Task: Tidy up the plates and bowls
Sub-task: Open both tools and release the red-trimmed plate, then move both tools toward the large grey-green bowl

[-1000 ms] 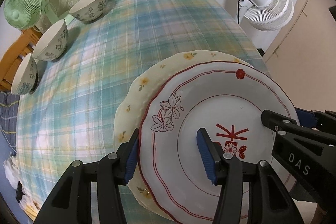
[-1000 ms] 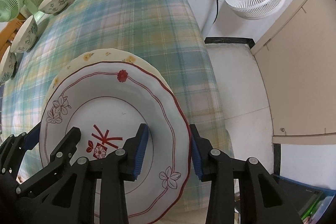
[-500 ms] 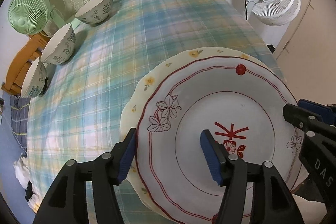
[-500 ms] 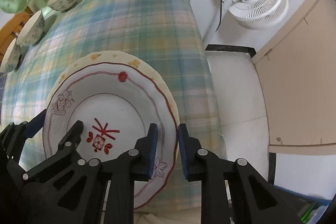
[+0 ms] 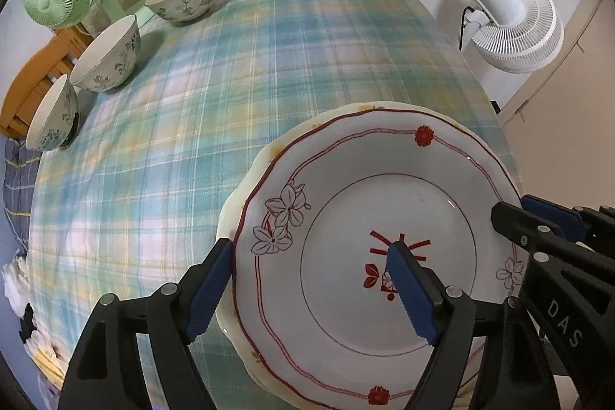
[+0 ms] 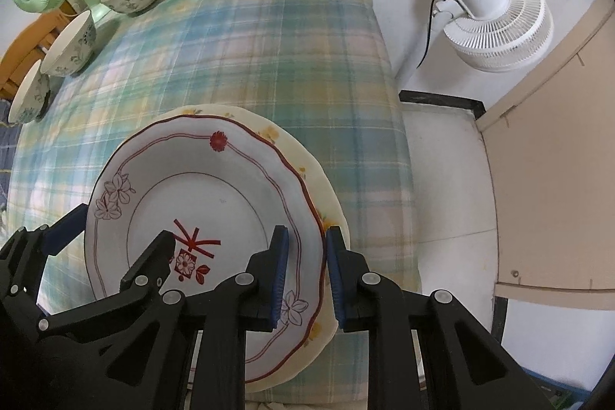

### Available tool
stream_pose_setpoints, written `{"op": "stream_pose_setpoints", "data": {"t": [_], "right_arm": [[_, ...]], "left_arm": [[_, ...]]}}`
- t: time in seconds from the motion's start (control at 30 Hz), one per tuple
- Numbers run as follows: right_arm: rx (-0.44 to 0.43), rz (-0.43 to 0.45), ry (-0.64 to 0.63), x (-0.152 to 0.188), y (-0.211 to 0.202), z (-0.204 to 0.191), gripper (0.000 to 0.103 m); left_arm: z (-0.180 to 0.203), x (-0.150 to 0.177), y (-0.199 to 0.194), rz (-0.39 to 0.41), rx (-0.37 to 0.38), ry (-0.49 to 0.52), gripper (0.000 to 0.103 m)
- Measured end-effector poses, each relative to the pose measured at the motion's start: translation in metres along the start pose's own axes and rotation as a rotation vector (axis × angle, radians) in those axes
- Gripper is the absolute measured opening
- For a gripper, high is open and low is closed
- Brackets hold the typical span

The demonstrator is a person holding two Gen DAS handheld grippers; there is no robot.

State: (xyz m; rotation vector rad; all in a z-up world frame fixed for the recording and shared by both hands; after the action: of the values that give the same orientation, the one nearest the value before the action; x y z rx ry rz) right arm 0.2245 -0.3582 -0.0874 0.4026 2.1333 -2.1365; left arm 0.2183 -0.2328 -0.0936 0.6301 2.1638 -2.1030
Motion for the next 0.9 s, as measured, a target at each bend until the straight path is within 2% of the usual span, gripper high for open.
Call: {"op": "stream_pose_setpoints", "data": {"t": [0.03,0.2,0.27,0.4,0.5,0.6,0.77,0.9], "right_arm": [[-0.004,-0.002,-0.003,-0.001,0.000,0.000,0.027],[-0.032,0.008,-0.001,0.002,-0.004,-0.008,0.057],[-0.030,0.022,0.010,0.005,-0.007,-0.014,0.064],[-0.020,0.060,0.036,0.013,-0.018,-0.030,0.065],[-0.013,0.101,0.066,0.021,-0.032,-0.052,0.067],[-0.009,0.147,0.081,0.028,-0.047,-0.080,0.069],[-0.037,0.219,0.098,0.034,-0.067,-0.126,0.071],[-0.080,0.259,0.086,0.033,-0.081,-0.161,0.072]], "left_arm": [[-0.001,0.001,-0.001,0.002,0.011,-0.002,0.084],[-0.010,0.010,-0.010,0.031,0.052,-0.007,0.090],[-0.017,0.013,-0.014,0.044,0.073,-0.008,0.090],[-0.039,0.021,-0.026,0.080,0.094,0.007,0.090],[-0.068,0.029,-0.037,0.110,0.130,-0.010,0.090],[-0.097,0.036,-0.048,0.142,0.129,-0.006,0.090],[-0.142,0.041,-0.067,0.192,0.085,0.011,0.090],[-0.172,0.043,-0.080,0.218,0.048,-0.019,0.090]]}}
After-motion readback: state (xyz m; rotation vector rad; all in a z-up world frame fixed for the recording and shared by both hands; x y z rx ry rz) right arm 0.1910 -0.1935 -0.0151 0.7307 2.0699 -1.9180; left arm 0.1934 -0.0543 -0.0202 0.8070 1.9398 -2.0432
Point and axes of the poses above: each gripper's, at about its wrist camera, not at the fingertips, and y roughly the way its jaws point, z to its right, x to its underside, the point moved 1 cm from there along y, roughly the way its jaws point, and after that the axes turned 8 degrees about y, right-handed, at the moved point
